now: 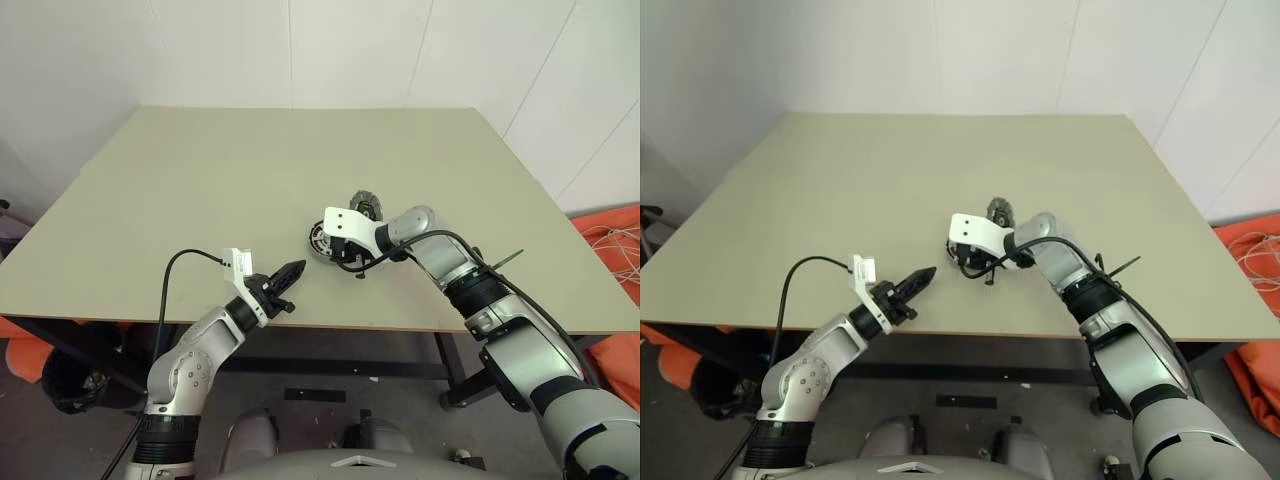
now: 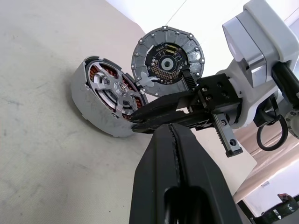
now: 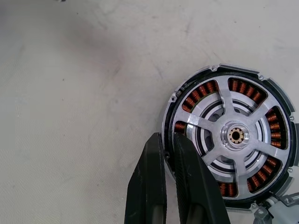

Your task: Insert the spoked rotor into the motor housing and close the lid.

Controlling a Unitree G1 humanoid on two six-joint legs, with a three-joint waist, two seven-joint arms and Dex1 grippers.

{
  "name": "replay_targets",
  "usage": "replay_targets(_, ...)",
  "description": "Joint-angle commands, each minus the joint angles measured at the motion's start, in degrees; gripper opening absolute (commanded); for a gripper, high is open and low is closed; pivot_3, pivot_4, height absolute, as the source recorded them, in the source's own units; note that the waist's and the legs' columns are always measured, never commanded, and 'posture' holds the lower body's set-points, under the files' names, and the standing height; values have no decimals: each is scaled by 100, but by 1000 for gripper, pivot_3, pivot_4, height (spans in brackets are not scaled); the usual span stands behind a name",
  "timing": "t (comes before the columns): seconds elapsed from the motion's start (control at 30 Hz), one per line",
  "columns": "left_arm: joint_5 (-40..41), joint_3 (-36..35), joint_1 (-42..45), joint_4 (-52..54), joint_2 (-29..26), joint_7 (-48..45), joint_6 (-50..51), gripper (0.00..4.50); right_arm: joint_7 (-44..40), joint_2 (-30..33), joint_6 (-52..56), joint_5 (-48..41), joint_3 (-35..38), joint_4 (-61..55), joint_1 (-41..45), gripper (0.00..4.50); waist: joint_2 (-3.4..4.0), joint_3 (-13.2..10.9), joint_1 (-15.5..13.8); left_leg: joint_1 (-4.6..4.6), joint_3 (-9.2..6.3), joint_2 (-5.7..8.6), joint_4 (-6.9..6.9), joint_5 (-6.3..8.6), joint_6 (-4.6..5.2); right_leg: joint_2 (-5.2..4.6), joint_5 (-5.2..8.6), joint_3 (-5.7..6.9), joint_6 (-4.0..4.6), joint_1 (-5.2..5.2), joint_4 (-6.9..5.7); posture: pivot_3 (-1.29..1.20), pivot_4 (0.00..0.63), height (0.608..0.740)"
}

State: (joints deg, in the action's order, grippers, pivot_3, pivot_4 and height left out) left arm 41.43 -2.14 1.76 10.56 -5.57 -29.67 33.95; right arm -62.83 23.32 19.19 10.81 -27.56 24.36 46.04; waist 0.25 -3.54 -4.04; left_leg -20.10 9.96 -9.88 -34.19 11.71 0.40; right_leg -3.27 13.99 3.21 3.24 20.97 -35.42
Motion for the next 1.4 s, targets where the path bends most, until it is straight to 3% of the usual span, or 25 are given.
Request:
replay_targets(0.03, 36, -20, 80, 132, 34, -11, -95, 0, 17, -126, 754, -174, 231, -480, 73, 32, 0, 0, -1, -1, 0, 0, 1, 0, 0, 0, 0, 0, 0, 2, 0, 0, 0, 740)
replay_targets(0.3, 40, -24, 96, 108, 43, -18, -103, 0, 325, -581, 2726, -508, 516, -1037, 177, 32, 1, -1, -2, -12, 0, -1, 9, 1, 1, 1, 4, 0, 8, 14, 1, 0, 0, 740)
replay_targets(0.63, 41, -31, 118, 83, 30, -27, -95, 0, 561, -787, 3096, -868, 619, -1208, 197, 32, 1, -2, 1, -8, 0, -1, 12, -2, -7, 1, 6, 0, 7, 13, 1, 0, 0, 740)
replay_targets(0.97, 33, -13, 122, 82, 4, -48, -89, 0, 743, -785, 3006, -1152, 570, -1465, 182, 3242, -1, -5, -31, -7, 1, 1, 14, -5, -11, 0, 7, 0, 6, 11, 3, 0, 0, 740)
replay_targets(1.1, 36, -11, 117, 87, -10, -58, -82, 0, 926, -1027, 2894, -1437, 904, -1605, 231, 4458, -2, -5, -30, -5, 0, 0, 14, -6, -13, 0, 7, 0, 6, 11, 1, 0, 0, 740)
replay_targets(1.3, 63, -3, 108, 91, -32, -82, -69, 0, 1420, -1446, 1989, -1836, 1705, -1876, 374, 4458, 1, -8, -5, -8, 0, 0, 19, -8, -17, 2, 6, 0, 7, 17, 1, 0, 0, 740)
replay_targets(1.4, 76, -4, 120, 69, -47, -95, -51, 0, 1779, -1478, 1630, -1800, 1955, -1846, 432, 3830, 7, -15, 2, -10, 5, 1, 20, -8, -17, 1, 6, -5, 6, 22, 1, 0, 0, 740)
